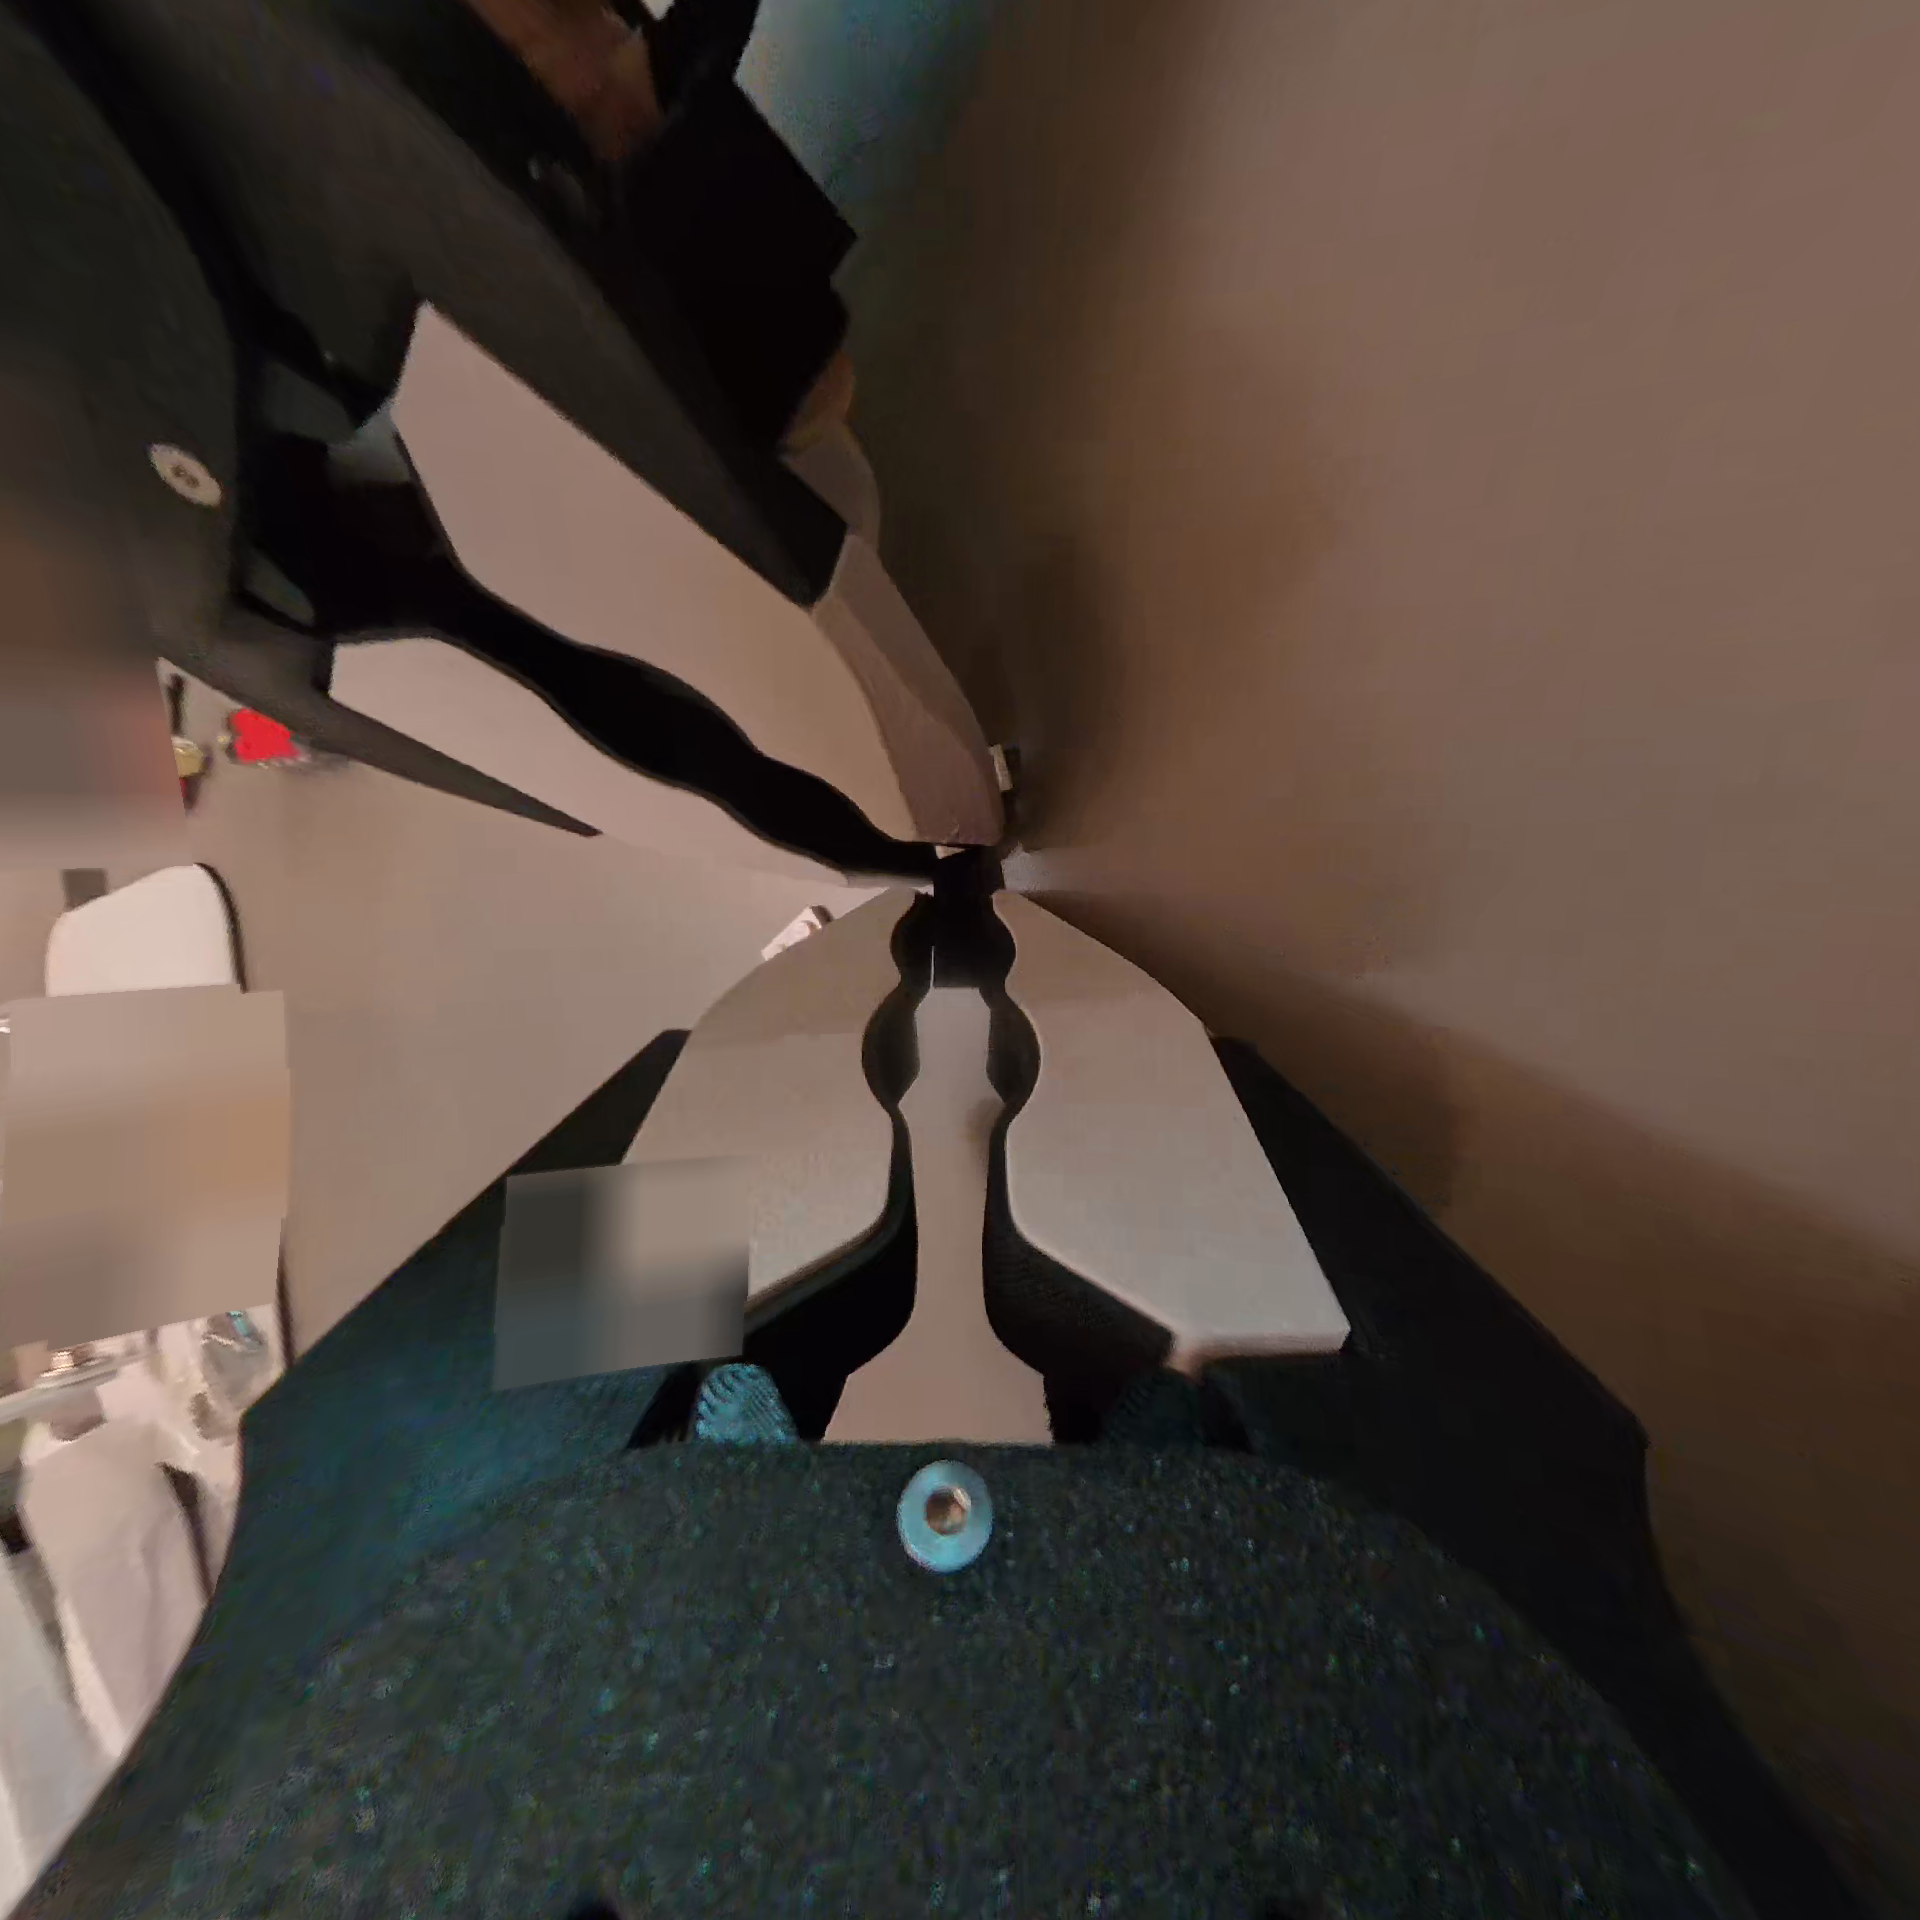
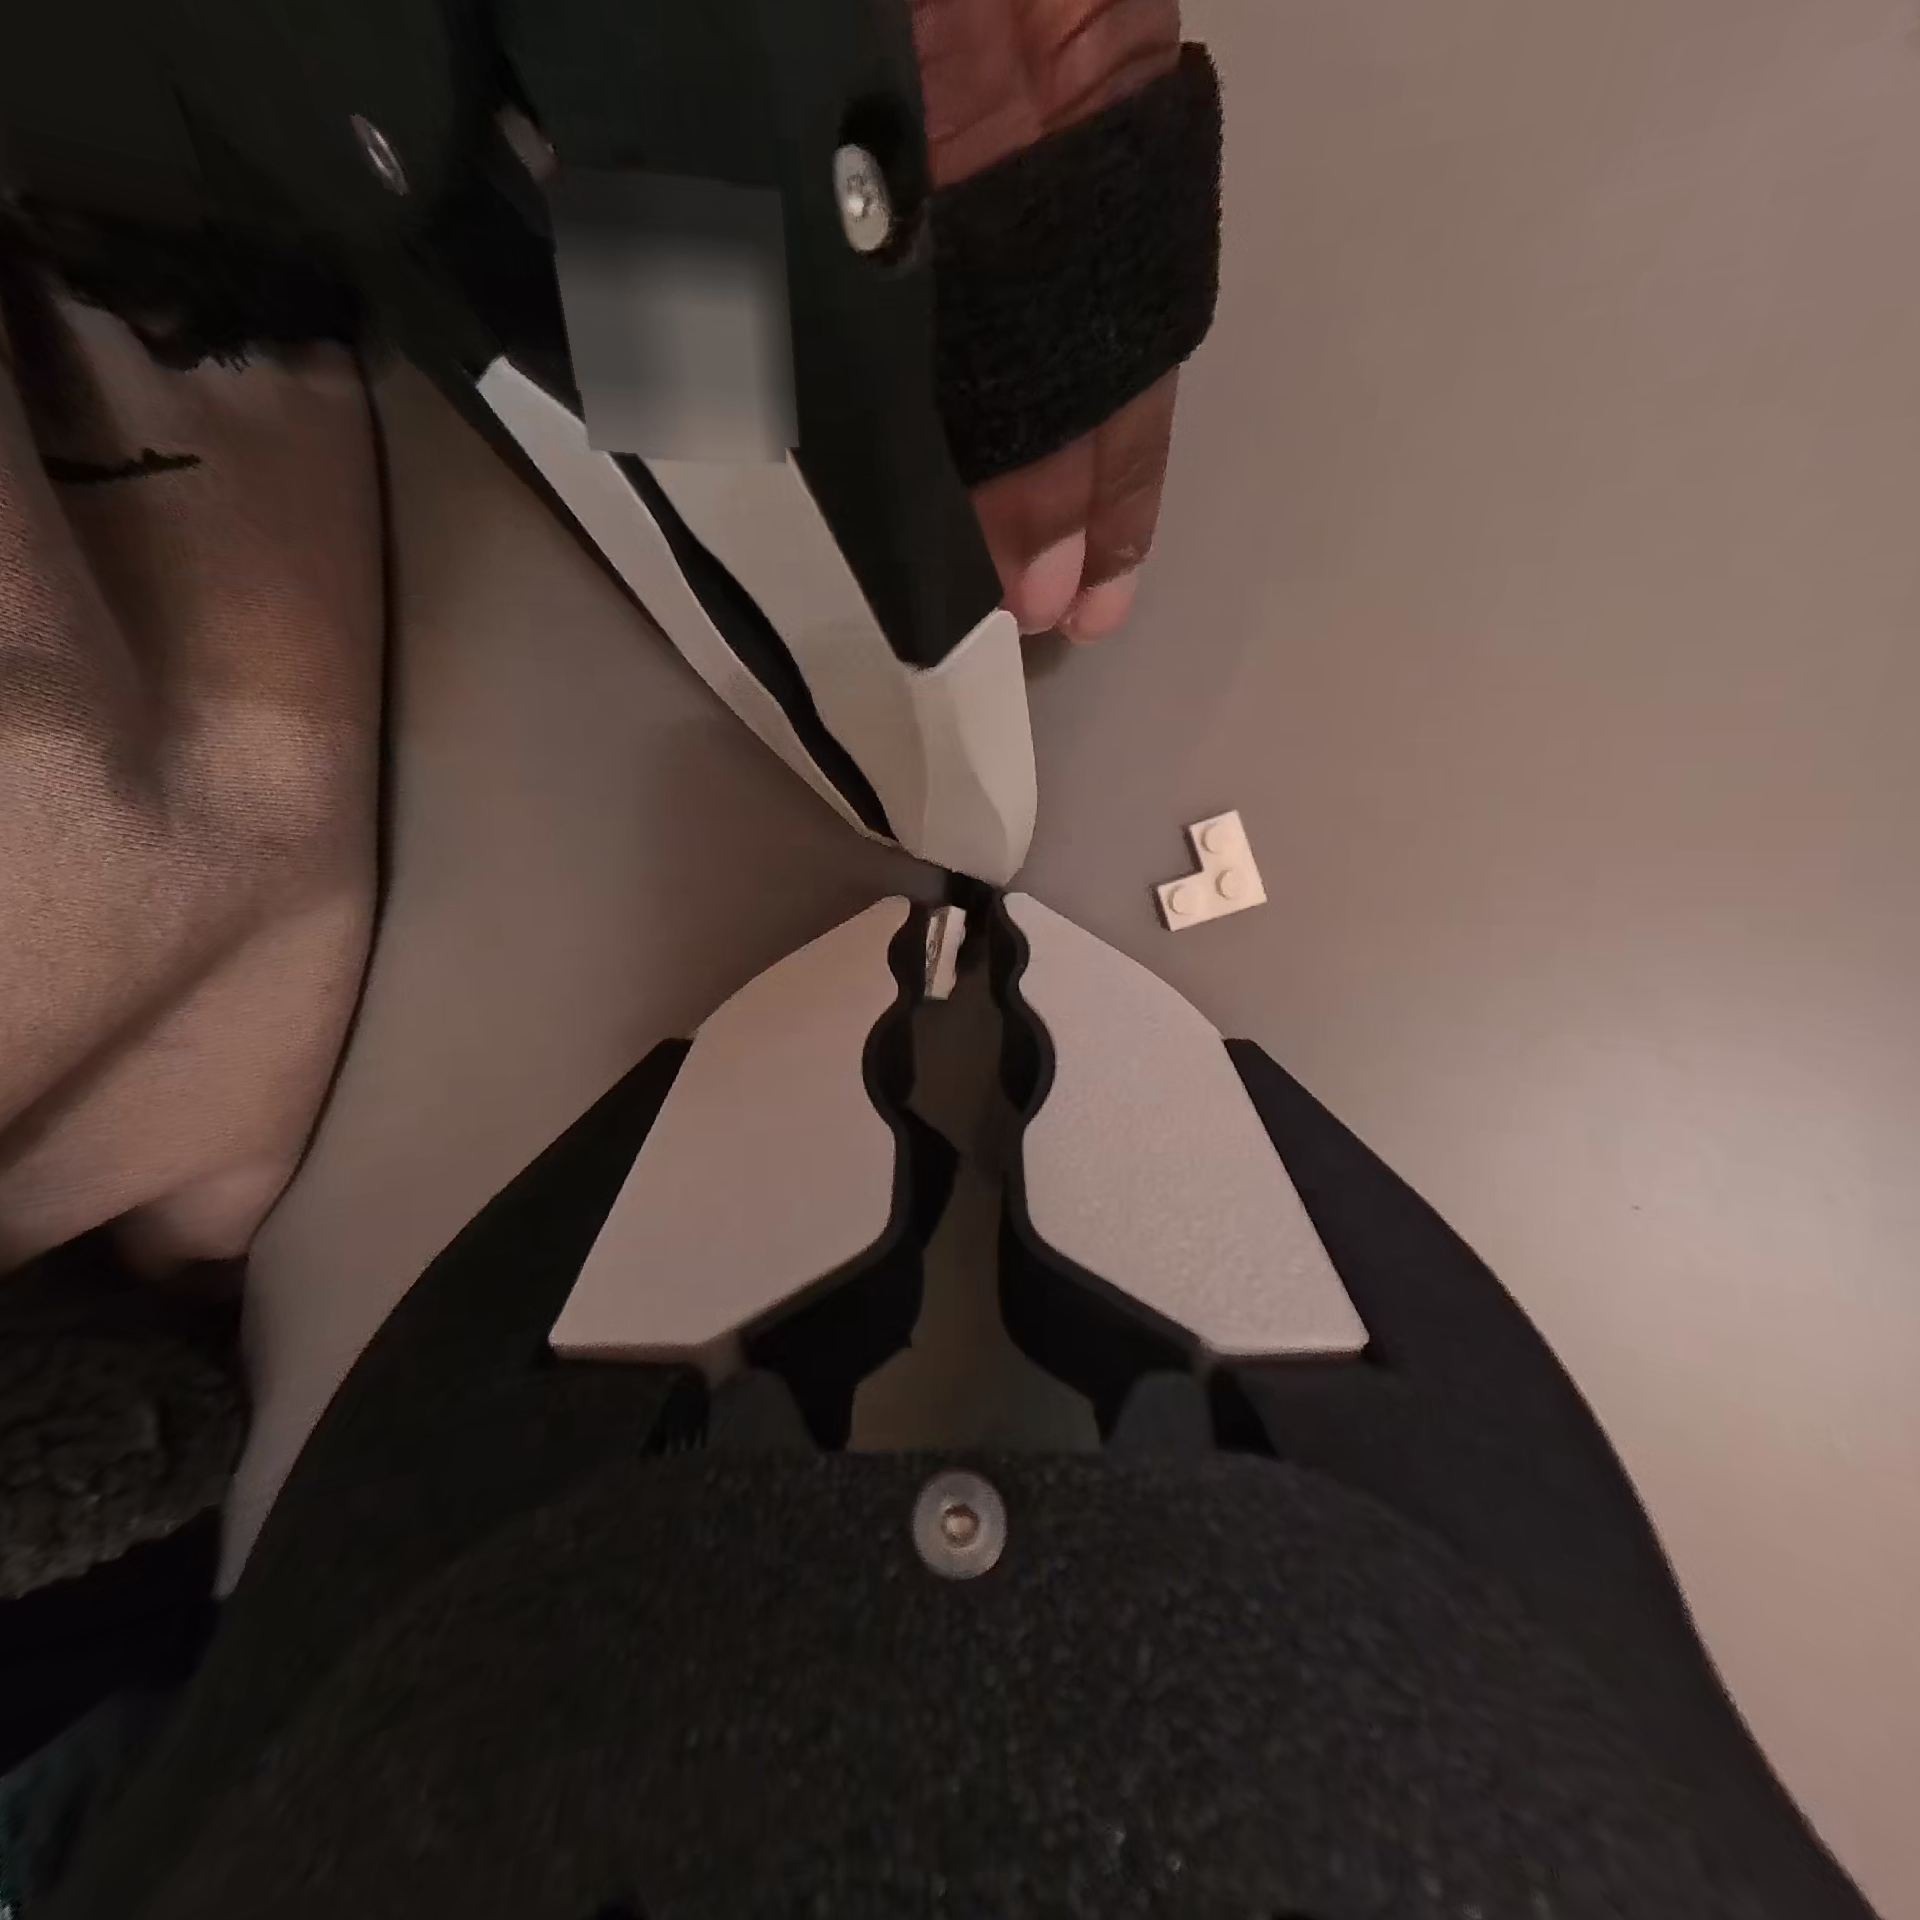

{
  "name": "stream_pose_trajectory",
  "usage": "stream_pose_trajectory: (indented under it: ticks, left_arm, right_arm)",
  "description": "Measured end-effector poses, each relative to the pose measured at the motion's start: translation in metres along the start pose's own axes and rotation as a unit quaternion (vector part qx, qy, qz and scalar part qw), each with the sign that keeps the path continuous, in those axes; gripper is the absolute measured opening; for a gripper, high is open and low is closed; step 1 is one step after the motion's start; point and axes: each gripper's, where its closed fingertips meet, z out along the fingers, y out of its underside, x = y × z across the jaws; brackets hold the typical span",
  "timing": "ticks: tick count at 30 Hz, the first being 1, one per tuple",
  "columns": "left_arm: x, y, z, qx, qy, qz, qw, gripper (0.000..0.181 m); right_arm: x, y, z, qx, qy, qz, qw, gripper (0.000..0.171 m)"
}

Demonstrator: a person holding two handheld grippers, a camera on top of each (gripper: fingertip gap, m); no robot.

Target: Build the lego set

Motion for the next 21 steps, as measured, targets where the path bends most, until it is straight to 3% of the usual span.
stream_pose_trajectory:
  ticks: [1, 12, 17, 21]
  left_arm:
    - [0.000, 0.000, 0.000, 0.000, -0.011, 0.015, 1.000, 0.008]
    - [-0.004, -0.004, -0.002, 0.015, -0.108, 0.113, 0.988, 0.008]
    - [-0.003, -0.008, -0.008, 0.075, -0.031, -0.022, 0.996, 0.023]
    - [-0.001, -0.002, -0.012, 0.101, 0.056, -0.153, 0.981, 0.025]
  right_arm:
    - [0.000, 0.000, 0.000, -0.002, 0.002, -0.002, 1.000, 0.011]
    - [0.003, -0.001, -0.002, 0.032, 0.083, -0.011, 0.996, 0.009]
    - [0.002, -0.001, -0.003, 0.052, 0.138, -0.028, 0.989, 0.008]
    - [-0.004, -0.003, -0.004, 0.068, 0.172, -0.072, 0.980, 0.009]
